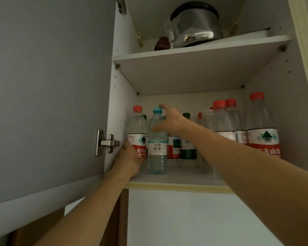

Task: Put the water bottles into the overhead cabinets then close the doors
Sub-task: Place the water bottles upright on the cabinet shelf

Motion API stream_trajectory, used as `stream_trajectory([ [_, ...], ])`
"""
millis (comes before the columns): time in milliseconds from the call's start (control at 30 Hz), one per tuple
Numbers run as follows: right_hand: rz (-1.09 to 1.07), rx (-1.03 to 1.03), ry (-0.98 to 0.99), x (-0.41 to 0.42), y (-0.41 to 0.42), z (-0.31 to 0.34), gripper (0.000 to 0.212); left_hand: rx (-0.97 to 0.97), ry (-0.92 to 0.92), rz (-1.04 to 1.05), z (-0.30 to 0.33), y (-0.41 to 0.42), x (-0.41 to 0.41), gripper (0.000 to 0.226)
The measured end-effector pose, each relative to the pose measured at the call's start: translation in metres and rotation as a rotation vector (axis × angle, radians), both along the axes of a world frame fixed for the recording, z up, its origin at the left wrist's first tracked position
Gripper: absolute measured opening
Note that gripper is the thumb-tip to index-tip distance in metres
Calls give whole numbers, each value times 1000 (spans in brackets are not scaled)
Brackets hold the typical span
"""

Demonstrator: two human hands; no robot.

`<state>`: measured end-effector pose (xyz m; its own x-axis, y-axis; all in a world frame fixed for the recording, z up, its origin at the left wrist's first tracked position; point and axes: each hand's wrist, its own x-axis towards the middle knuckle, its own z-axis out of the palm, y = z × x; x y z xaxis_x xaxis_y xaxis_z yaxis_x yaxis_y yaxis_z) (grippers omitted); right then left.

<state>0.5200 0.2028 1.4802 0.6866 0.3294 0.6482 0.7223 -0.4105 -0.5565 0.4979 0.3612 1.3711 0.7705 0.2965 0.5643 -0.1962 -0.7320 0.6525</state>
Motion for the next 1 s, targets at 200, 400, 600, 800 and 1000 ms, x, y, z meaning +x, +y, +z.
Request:
stream_trajectory([
  [200, 15, -118, 159, 18, -3, -41, 59, 132, -20, 155, -6, -4, -8, 51],
  [400, 2, -96, 272, 27, -2, -39, 53, 149, -67, 210, -10, -2, -10, 51],
  [600, -48, -145, 271, 38, 11, -36, 57, 90, -74, 237, -10, -1, -7, 55],
  [800, -9, -126, 308, 50, 15, -35, 55, 64, -79, 271, -6, 0, -2, 59],
  [1000, 17, -125, 309, 54, 15, -38, 57, 115, -103, 283, -5, 0, -1, 60],
])
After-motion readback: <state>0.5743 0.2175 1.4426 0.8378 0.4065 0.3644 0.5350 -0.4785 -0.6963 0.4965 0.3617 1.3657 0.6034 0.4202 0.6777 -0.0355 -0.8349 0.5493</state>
